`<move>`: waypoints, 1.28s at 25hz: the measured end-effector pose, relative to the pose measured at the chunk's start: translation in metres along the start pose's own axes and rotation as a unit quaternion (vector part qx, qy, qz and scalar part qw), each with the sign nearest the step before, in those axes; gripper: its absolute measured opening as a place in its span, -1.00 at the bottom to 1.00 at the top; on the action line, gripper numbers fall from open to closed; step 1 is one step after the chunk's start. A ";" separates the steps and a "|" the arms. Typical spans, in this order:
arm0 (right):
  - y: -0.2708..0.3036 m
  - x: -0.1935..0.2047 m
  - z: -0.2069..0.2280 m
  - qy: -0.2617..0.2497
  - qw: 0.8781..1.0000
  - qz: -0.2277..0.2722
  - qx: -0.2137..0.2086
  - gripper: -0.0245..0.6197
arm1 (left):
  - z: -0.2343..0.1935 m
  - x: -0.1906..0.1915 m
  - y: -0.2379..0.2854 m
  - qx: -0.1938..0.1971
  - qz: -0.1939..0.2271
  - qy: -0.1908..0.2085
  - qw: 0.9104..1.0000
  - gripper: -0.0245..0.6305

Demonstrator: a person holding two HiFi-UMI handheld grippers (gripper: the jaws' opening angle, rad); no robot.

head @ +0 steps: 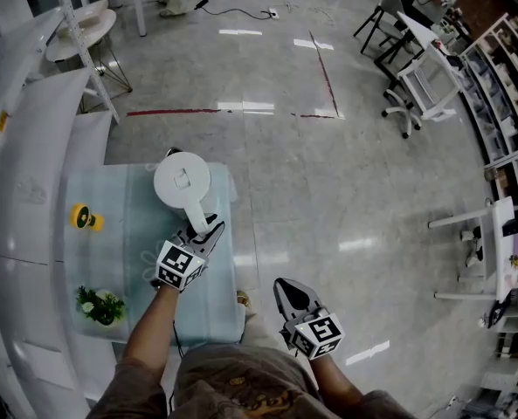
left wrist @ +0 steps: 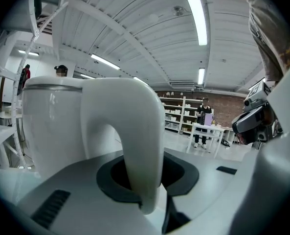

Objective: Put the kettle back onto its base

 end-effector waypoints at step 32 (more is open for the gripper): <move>-0.008 0.009 -0.004 0.006 1.000 -0.001 0.009 -0.92 | 0.005 0.023 0.004 -0.006 -0.023 -0.003 1.000 -0.57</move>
Point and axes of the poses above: the fingertips, and each gripper's own axes: y forward along the fingers, z to its right, x out of its underside, the point moved 10 cm from there along -y, backward along the fingers, and after that the axes turned 9 degrees about -x, right-handed, at the moved point
